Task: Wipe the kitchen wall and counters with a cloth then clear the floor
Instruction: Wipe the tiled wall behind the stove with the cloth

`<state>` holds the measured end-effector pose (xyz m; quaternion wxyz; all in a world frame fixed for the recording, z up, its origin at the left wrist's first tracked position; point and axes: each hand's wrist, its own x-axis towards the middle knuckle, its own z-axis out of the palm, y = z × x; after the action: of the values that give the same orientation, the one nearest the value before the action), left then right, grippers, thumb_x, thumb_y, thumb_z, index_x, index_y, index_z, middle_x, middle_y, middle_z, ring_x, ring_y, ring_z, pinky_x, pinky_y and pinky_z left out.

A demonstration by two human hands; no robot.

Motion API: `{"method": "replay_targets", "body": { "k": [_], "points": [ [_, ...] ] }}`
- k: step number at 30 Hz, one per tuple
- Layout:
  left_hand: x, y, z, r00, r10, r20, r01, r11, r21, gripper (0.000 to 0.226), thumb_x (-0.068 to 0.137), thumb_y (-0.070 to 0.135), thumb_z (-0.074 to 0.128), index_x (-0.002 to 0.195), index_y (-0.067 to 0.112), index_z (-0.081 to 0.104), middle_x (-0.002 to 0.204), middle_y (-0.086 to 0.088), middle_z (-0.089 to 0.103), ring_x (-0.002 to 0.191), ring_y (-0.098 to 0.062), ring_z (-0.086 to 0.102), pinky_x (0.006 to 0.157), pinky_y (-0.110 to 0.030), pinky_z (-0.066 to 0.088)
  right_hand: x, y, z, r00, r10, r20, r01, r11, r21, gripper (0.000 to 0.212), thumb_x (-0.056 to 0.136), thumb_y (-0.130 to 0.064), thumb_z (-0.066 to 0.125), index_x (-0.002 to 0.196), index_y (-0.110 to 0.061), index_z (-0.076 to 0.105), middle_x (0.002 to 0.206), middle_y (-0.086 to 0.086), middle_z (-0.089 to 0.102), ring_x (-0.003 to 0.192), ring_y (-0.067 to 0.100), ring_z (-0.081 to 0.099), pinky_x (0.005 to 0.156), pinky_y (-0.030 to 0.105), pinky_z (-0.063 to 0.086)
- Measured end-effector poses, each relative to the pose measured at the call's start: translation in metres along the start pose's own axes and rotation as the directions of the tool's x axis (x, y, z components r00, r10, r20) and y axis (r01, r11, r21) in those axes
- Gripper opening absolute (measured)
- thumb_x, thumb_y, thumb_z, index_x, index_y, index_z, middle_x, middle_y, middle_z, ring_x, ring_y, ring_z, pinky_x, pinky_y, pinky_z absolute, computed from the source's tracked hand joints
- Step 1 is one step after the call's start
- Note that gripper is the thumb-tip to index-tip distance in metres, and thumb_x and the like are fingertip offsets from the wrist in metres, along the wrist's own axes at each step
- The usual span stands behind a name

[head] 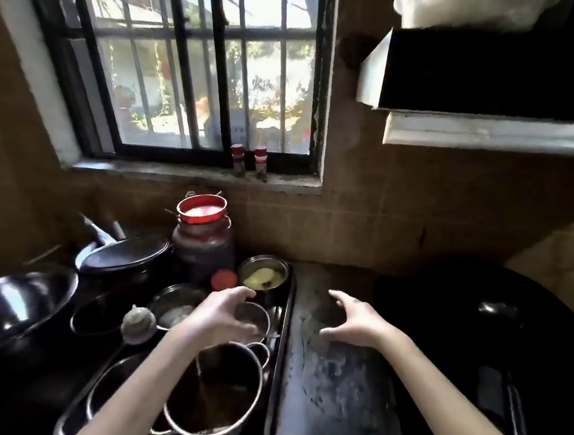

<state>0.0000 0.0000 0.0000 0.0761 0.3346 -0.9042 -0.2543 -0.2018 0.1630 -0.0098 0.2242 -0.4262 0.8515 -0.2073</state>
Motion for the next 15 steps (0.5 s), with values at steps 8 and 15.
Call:
{"method": "replay_targets", "body": {
  "k": [8, 15],
  "points": [
    [-0.063, -0.053, -0.043, 0.966, -0.233, -0.115, 0.235, 0.972, 0.007, 0.065, 0.067, 0.035, 0.074, 0.128, 0.032, 0.052, 0.127, 0.004, 0.058, 0.114, -0.012, 0.055, 0.096, -0.022, 0.04, 0.027, -0.091, 0.039, 0.921, -0.366, 0.133, 0.38, 0.919, -0.105, 0.087, 0.073, -0.035, 0.076, 0.146, -0.025, 0.031, 0.143, 0.004, 0.046, 0.131, 0.016, 0.042, 0.101, 0.02, 0.033],
    [-0.146, -0.125, -0.067, 0.839, -0.499, -0.217, 0.491, 0.866, -0.091, 0.063, 0.073, 0.031, 0.074, 0.13, 0.031, 0.049, 0.131, 0.001, 0.056, 0.121, -0.015, 0.05, 0.098, -0.024, 0.038, 0.033, -0.177, 0.102, 0.76, -0.581, 0.29, 0.635, 0.759, -0.143, 0.083, 0.072, -0.031, 0.077, 0.143, -0.023, 0.036, 0.133, 0.005, 0.056, 0.121, 0.021, 0.052, 0.097, 0.024, 0.041]
  ]
}}
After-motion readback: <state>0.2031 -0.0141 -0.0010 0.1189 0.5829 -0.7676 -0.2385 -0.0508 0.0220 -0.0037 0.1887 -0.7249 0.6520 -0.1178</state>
